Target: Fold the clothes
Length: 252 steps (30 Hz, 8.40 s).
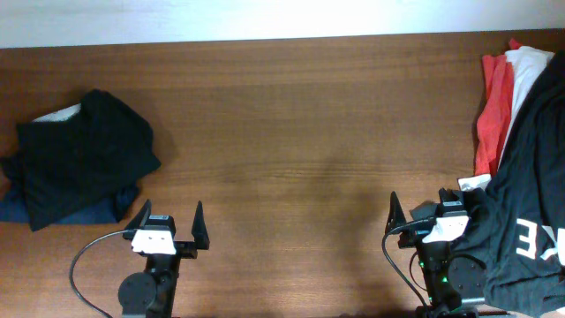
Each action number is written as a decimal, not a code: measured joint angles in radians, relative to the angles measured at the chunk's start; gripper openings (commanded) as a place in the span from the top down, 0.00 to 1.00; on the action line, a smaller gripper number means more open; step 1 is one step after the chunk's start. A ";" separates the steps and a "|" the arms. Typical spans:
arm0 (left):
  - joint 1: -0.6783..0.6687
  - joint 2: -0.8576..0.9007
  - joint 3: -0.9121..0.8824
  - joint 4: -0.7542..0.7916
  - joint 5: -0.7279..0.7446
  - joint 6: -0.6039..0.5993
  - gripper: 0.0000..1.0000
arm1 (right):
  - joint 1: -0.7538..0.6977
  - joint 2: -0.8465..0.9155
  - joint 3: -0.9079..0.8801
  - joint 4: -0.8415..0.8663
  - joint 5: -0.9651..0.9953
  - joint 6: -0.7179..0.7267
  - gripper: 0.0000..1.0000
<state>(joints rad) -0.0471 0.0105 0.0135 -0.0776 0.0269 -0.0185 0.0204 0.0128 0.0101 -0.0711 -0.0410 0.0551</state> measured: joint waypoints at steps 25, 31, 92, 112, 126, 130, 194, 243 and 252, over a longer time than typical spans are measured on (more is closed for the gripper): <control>0.000 0.116 0.085 -0.034 0.016 -0.005 0.01 | 0.000 0.189 0.226 -0.252 0.000 0.103 0.01; 0.001 0.601 0.467 -0.189 0.020 -0.005 0.01 | 0.000 0.732 0.724 -0.652 0.034 0.103 0.01; -0.529 1.691 0.690 0.140 0.442 -0.888 0.99 | -0.040 1.456 1.609 -1.281 0.108 0.103 0.01; -0.262 1.875 1.205 -0.561 0.363 -0.506 0.10 | -0.040 1.456 1.609 -1.292 0.135 0.102 0.01; -0.129 1.962 1.241 -0.869 0.176 -0.546 0.99 | -0.040 1.456 1.609 -1.297 0.139 0.102 0.01; 0.087 1.878 1.330 -0.920 -0.020 -0.492 0.13 | -0.040 1.456 1.609 -1.298 0.138 0.103 0.01; 0.191 1.521 1.508 -1.006 0.100 -0.335 1.00 | -0.044 1.569 1.650 -1.105 0.014 0.249 0.96; 0.077 2.230 2.073 -1.604 0.227 -0.077 1.00 | -0.259 2.023 1.865 -1.558 0.036 0.127 0.96; 0.077 1.965 1.646 -1.510 0.148 -0.084 1.00 | -0.301 1.924 1.529 -1.453 0.043 0.129 0.96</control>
<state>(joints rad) 0.0296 1.9759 1.6600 -1.5875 0.1749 -0.1024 -0.2810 1.9369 1.5391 -1.5238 0.0025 0.1841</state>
